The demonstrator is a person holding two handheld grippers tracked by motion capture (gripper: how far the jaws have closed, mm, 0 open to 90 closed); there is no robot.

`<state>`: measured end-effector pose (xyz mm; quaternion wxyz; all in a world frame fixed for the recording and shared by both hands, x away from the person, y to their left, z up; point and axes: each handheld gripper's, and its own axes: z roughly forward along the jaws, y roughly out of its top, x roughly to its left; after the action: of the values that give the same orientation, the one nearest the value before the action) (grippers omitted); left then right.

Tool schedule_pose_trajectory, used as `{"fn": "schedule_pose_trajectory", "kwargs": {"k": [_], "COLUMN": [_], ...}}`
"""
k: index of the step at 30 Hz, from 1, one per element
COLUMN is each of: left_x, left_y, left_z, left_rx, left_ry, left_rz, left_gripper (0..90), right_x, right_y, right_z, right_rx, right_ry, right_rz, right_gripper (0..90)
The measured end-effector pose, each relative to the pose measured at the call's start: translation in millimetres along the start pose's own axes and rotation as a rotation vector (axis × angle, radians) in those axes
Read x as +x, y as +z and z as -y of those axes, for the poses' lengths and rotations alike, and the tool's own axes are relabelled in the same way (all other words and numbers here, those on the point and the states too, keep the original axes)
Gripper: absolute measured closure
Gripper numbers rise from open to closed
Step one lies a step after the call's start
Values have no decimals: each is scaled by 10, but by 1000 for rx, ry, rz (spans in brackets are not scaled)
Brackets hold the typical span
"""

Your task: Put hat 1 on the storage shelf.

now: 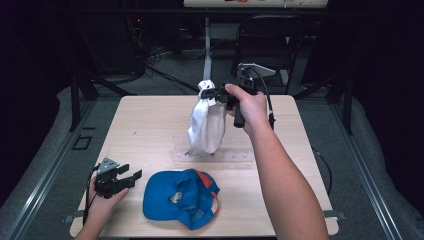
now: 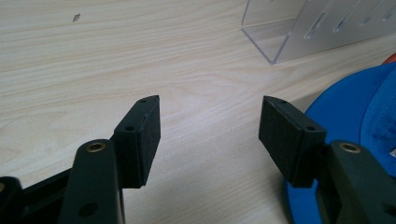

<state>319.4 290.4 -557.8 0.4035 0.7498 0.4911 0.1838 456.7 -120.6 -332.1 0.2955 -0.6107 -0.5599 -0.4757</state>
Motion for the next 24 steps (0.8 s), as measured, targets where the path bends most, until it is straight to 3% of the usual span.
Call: {"fn": "schedule_pose_trajectory", "kwargs": {"k": [3,12,24], "left_x": [1,-31,-57], "left_y": [1,5,-25], "left_z": [-2,-19,-42], "left_rx": [6,0,-31], "left_ry": [1,16,25], "left_rz": [1,4,15], "left_gripper": [391,392,391], "right_x": [-8,42,79], "right_y": [38,160,347], "right_z": [-14,-15,3], "right_rx": [-2,-13,14], "right_ry": [-4,1,-11], "right_rz": [14,-8,-21], "right_gripper": [814,813,813]}}
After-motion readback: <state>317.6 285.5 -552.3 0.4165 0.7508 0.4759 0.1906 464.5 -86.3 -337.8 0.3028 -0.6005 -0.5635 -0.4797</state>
